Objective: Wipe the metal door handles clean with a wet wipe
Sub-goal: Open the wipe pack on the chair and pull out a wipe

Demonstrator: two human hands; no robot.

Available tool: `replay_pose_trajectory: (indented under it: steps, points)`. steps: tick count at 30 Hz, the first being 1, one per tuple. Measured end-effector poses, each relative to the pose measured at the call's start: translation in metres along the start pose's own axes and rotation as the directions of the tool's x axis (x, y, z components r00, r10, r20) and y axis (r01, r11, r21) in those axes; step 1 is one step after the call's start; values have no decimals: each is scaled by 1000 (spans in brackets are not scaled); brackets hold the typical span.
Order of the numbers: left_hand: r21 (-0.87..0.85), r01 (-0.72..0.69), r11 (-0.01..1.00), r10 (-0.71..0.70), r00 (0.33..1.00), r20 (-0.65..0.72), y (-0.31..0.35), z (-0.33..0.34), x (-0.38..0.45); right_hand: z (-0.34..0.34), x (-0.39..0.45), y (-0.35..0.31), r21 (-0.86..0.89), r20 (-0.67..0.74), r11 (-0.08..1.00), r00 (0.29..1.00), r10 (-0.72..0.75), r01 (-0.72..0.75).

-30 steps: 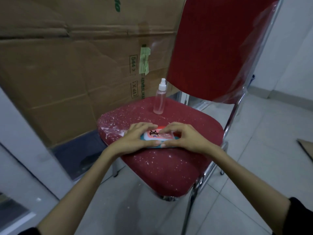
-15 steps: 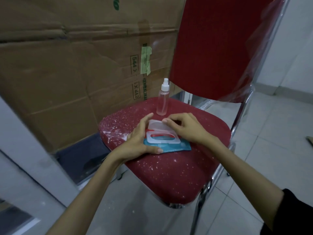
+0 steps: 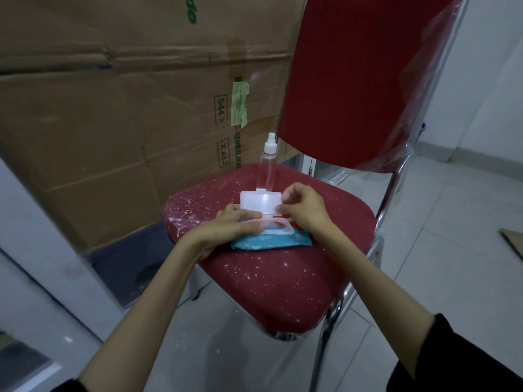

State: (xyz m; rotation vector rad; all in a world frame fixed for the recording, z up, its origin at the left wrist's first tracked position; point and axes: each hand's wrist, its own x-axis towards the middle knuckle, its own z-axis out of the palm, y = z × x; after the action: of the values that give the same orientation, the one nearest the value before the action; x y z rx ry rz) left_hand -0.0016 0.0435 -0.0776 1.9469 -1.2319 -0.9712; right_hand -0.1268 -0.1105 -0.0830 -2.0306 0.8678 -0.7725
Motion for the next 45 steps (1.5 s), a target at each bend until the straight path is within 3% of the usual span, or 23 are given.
replay_pose_trajectory:
  steps: [4,7,9,12,14,16,19,23,30,36,45]
  points:
    - [-84,57,995,-77,962,-263,5,10,7,-17,-13,-4,-178,313,983,950,21,37]
    - [-65,53,996,-75,917,-392,14,19,10,-12,-16,-2,-257,316,965,948,35,50]
    - [-5,12,1000,-12,918,-397,12,22,7,-7,-19,-1,-171,314,984,943,110,-58]
    - [-159,-87,983,42,964,-263,3,16,-1,-9,-18,-10,79,347,974,921,174,-214]
    - [-233,-113,966,69,980,-186,-3,11,-3,-10,-17,-17,173,442,964,891,105,-200]
    - [-220,-125,967,66,964,-257,-6,14,2,-6,-21,-20,100,482,982,871,91,-158]
    - [-228,-166,959,53,899,-434,-4,22,10,-4,-25,-19,28,441,977,879,180,-213]
    - [-219,-258,941,102,833,-544,-4,28,14,-11,-28,-14,42,445,980,882,156,-195]
    - [-172,-420,891,275,800,-533,-6,27,6,-3,-31,-25,-306,214,949,977,-1,68]
    - [-122,-429,895,303,785,-540,-7,27,6,4,-35,-24,-304,184,946,981,-54,109]
    - [-112,-407,907,286,788,-545,-8,27,6,5,-37,-26,-353,259,932,966,7,88]
